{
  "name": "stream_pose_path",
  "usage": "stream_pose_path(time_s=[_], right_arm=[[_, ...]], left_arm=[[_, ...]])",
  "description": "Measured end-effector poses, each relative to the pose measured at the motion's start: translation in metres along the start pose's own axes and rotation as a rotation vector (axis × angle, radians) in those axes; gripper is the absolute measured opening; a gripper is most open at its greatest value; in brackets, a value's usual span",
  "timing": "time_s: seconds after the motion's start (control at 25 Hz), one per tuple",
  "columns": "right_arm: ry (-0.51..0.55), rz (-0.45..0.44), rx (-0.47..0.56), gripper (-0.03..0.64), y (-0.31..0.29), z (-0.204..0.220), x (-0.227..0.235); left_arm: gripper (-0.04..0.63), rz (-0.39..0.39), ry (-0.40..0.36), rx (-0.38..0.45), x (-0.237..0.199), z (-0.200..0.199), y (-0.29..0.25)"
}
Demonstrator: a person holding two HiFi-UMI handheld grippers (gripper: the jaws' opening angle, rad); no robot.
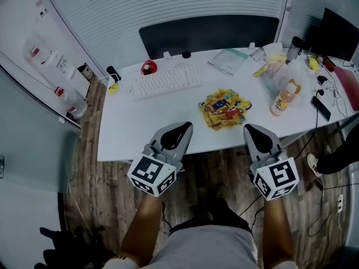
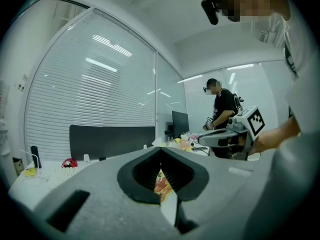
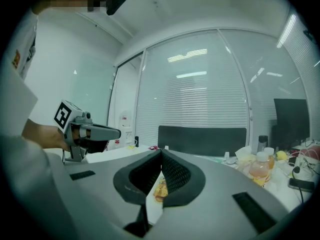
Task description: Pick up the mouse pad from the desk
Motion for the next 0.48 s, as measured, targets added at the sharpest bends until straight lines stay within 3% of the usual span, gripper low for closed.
stream_pose_path(time_s=[0.48], right_arm=[[0.035, 0.020, -0.164, 0.012, -0.054, 0.047, 0.063]], left_arm=[[0.015, -0.062, 0.033, -0.073, -0.041, 0.021, -0.080]])
Point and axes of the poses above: the fingertips, and each gripper's own axes: y backward along the fingers, x to its right, z out of its underside, the point moved 5 cm from there along y, backward along the fingers, and after that the axes turned 13 degrees about y, right-handed, at the moved point
